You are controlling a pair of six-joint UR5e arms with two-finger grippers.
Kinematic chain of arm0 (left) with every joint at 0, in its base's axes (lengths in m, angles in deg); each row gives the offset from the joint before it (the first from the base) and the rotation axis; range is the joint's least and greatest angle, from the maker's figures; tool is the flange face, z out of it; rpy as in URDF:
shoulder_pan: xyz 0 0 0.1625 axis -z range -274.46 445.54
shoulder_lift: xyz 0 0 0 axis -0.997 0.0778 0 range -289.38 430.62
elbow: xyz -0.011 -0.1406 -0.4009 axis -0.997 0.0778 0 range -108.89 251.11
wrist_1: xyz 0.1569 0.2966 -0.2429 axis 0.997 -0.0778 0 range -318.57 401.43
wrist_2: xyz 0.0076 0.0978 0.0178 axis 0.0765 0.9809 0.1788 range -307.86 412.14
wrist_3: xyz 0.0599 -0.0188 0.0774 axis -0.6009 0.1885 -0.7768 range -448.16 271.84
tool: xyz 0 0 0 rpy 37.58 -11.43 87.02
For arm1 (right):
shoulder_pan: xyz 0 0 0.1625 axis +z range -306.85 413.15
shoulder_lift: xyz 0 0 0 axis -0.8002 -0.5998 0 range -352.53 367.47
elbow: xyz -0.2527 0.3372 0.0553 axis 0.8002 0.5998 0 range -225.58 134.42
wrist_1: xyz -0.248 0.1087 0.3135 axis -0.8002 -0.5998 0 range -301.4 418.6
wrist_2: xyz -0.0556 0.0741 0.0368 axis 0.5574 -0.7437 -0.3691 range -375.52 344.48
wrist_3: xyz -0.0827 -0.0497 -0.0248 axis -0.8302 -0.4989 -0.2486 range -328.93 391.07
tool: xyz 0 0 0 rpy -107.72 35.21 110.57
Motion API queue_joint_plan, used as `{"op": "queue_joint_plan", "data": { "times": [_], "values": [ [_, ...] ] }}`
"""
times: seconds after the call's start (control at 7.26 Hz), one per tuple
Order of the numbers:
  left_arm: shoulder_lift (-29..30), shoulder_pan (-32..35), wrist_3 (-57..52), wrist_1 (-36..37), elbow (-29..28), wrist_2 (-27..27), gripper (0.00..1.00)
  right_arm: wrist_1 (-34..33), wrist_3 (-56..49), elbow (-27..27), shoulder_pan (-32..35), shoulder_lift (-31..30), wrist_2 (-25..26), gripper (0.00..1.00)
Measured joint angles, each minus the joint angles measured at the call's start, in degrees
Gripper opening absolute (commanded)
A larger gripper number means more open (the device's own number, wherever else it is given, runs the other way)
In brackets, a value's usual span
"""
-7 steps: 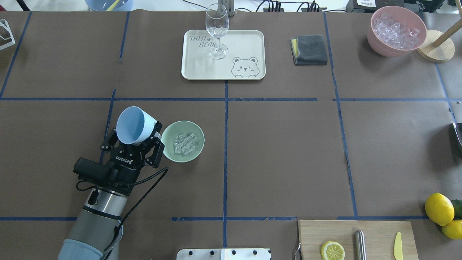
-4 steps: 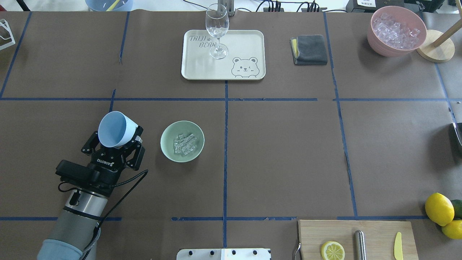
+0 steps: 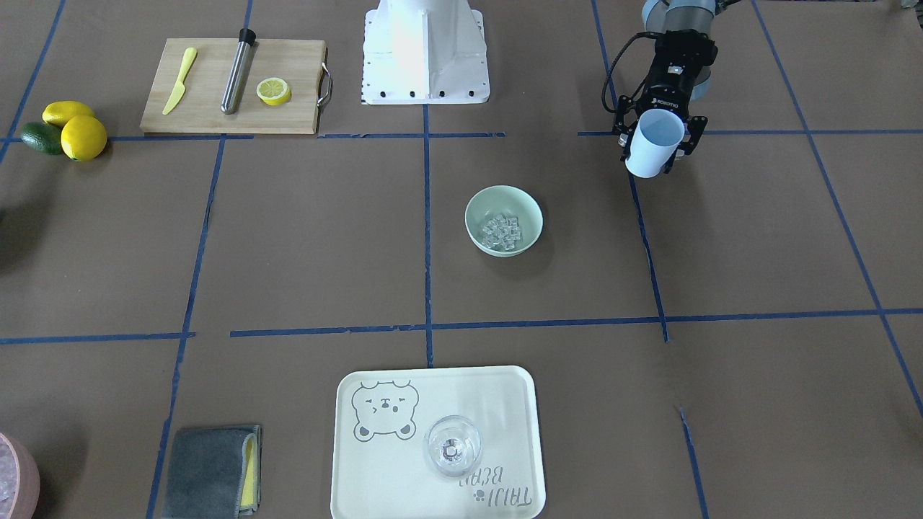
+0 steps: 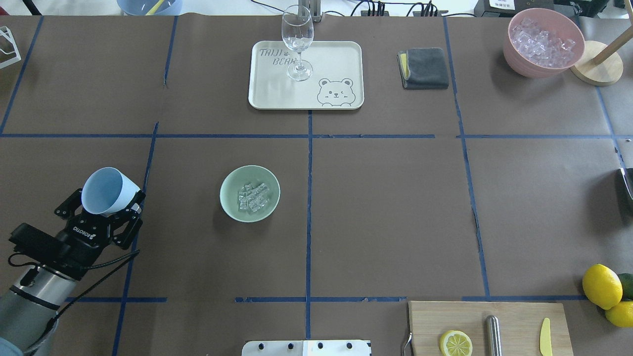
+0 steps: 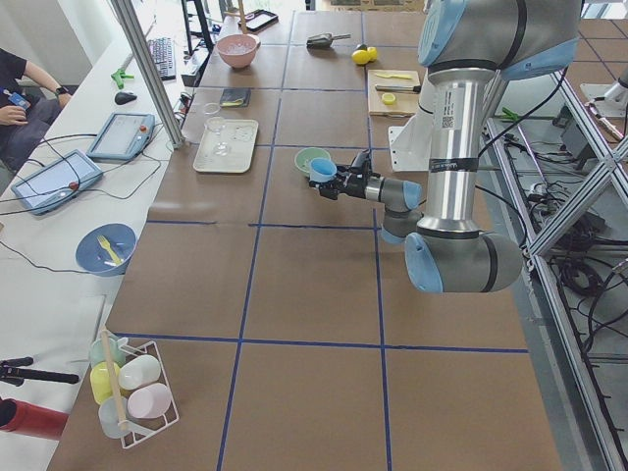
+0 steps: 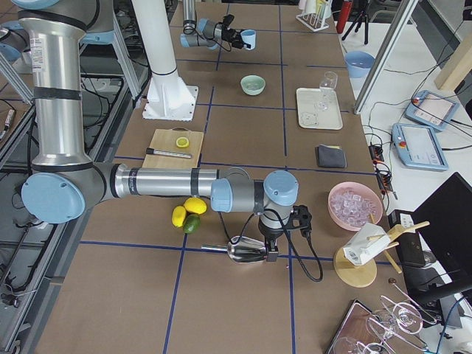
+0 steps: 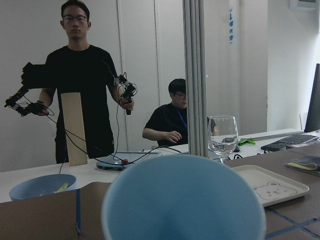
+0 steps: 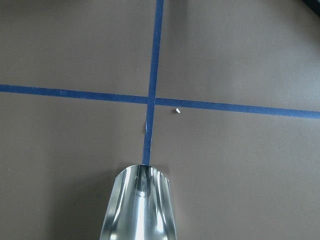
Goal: Pour ice into bowl
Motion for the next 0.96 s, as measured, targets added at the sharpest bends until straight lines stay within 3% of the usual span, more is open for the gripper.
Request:
{"op": "queue_joint_plan", "data": {
  "times": [0.28,0.55,0.83,0.96],
  "values": [
    [-5.7,0.2,-0.7,-0.2,3.2,-7.0,0.0,0.0,0.0,0.0,0.0,0.1,0.0,1.0],
    [-8.4,0.9,4.2,1.7,3.0,-10.3,0.0,0.0,0.0,0.0,0.1,0.1,0.0,1.0],
    [-9.4,2.7,17.1,2.4,3.0,-20.7,0.0,0.0,0.0,0.1,0.1,0.1,0.0,1.0],
    [-9.5,3.5,22.5,2.4,2.6,-22.3,0.0,0.0,0.0,0.1,0.1,0.1,0.0,1.0]
  ]
}}
